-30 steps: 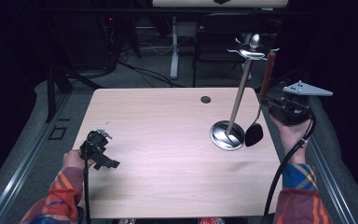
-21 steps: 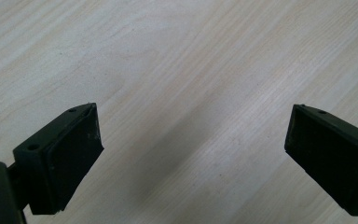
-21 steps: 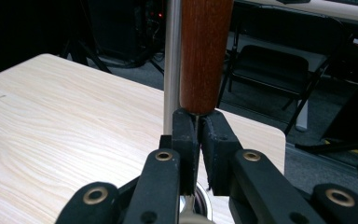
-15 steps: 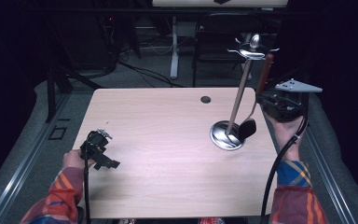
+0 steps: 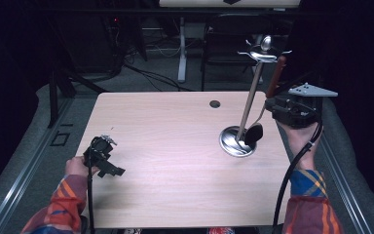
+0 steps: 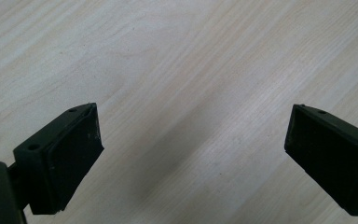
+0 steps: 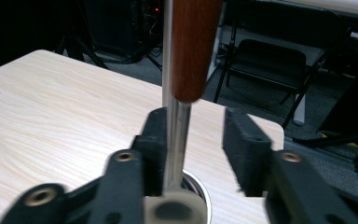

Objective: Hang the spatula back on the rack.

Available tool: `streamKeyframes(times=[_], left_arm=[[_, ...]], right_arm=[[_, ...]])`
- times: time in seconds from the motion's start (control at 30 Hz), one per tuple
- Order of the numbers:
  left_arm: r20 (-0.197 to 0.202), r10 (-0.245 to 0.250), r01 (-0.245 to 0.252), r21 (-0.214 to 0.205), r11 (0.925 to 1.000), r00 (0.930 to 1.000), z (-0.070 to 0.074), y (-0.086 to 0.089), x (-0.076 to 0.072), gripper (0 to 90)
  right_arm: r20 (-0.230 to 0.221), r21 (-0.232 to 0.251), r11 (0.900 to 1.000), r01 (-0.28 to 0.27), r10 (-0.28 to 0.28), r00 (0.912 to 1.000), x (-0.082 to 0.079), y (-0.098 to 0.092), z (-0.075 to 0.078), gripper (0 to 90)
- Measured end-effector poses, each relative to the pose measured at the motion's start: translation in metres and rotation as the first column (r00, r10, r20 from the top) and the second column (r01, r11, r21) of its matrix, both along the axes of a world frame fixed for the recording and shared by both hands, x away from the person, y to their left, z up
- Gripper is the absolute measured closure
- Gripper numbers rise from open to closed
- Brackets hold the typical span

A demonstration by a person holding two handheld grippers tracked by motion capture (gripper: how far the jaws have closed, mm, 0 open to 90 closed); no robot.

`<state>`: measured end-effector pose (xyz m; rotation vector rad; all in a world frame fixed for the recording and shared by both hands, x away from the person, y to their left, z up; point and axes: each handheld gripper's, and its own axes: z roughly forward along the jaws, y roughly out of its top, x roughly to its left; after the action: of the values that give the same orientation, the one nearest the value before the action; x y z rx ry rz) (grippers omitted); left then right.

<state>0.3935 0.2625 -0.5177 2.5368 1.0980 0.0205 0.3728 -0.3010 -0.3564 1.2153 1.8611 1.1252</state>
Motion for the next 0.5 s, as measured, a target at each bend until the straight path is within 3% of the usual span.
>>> streamKeyframes(times=[0.3, 0.5], left_arm=[[0.002, -0.001, 0.001, 0.001, 1.0, 1.0, 0.0, 0.0, 0.0, 3.7], [0.004, -0.002, 0.002, 0.001, 1.0, 1.0, 0.0, 0.0, 0.0, 3.7]], right_arm=[[-0.091, -0.072, 0.9974, 0.002, -0.009, 0.9958, -0.009, 0.004, -0.008, 31.7], [-0.162, -0.1, 0.9948, -0.022, 0.006, 0.9868, -0.013, 0.01, -0.022, 18.5]])
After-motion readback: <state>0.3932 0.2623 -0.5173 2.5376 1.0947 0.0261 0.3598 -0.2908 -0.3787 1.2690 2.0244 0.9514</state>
